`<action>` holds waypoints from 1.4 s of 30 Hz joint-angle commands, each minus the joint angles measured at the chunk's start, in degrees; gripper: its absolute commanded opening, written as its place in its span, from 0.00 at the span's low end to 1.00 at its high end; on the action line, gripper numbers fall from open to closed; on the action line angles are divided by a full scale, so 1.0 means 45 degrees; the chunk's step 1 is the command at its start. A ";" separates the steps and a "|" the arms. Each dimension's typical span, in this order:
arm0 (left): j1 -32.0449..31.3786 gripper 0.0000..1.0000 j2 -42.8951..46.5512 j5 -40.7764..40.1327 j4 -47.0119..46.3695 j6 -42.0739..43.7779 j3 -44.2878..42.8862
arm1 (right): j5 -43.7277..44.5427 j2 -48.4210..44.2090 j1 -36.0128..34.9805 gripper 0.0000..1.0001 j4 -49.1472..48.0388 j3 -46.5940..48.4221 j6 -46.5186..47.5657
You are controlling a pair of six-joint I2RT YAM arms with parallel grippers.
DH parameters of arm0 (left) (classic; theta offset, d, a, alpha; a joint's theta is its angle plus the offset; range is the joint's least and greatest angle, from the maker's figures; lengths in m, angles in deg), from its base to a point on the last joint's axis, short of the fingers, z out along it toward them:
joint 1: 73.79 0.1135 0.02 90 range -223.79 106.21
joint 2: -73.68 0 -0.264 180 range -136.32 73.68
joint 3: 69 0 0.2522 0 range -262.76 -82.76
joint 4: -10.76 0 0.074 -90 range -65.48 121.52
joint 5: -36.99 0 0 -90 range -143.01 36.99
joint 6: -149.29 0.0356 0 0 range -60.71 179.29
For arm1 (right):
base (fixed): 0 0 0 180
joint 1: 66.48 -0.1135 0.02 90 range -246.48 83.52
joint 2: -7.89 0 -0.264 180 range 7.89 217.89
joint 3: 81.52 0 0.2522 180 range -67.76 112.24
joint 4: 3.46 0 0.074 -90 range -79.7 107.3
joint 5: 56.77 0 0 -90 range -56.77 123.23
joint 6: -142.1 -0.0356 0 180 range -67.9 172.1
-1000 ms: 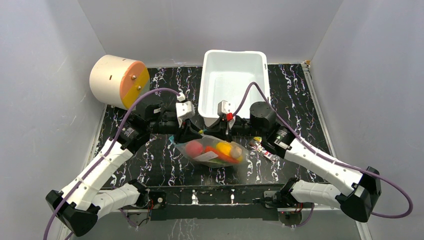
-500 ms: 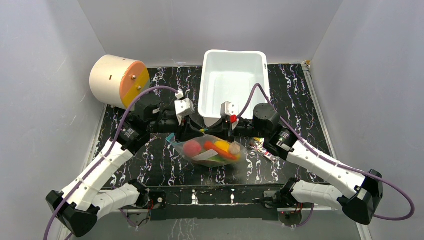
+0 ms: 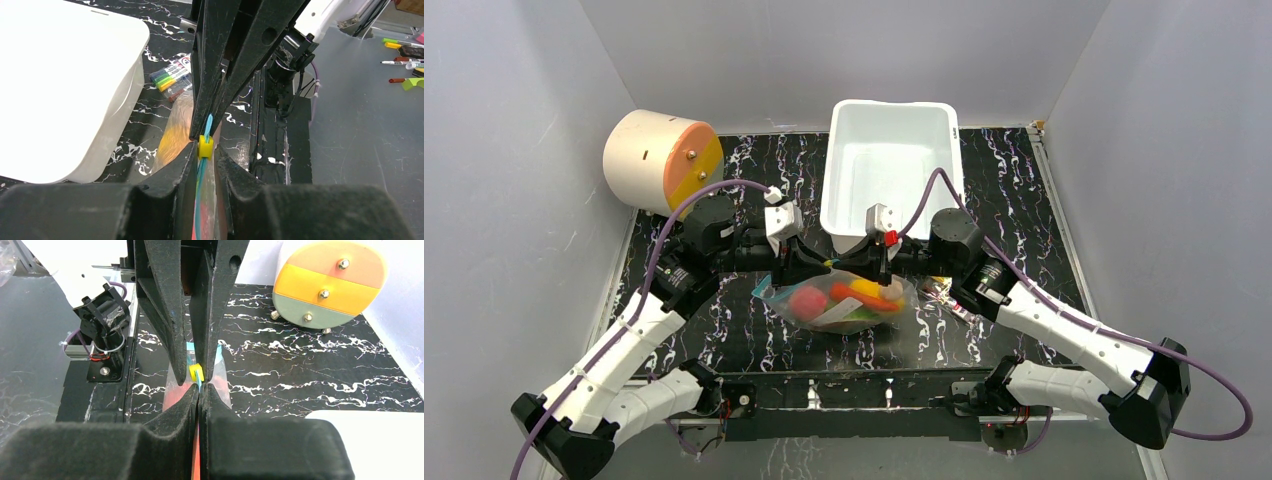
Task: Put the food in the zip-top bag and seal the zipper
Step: Zip the zipper food storage bag at the center of the board.
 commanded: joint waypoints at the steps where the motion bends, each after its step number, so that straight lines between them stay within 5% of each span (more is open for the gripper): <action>1: 0.0001 0.17 0.0160 0.0603 -0.0543 -0.0016 0.0134 | 0.0244 -0.0119 0.0050 0.00 -0.1055 0.0095 -0.0082; 6: 0.0001 0.00 0.0108 0.0781 -0.0655 -0.0003 0.0185 | 0.0239 -0.0099 0.0052 0.00 -0.0953 0.0067 -0.0064; 28: 0.0001 0.00 0.0235 -0.0274 0.2118 0.1534 0.0084 | 0.1955 -0.1774 0.0069 0.00 -0.1601 -0.0890 -0.0288; 33: -0.0003 0.00 0.0306 -0.0165 0.2225 0.1657 0.0044 | 0.1013 -0.1367 0.0069 0.00 -0.0834 -0.0763 -0.0160; 42: 0.0001 0.00 0.0215 0.0301 0.1545 0.1423 0.0078 | -0.0659 -0.0746 0.0069 0.37 0.0199 -0.0089 -0.0159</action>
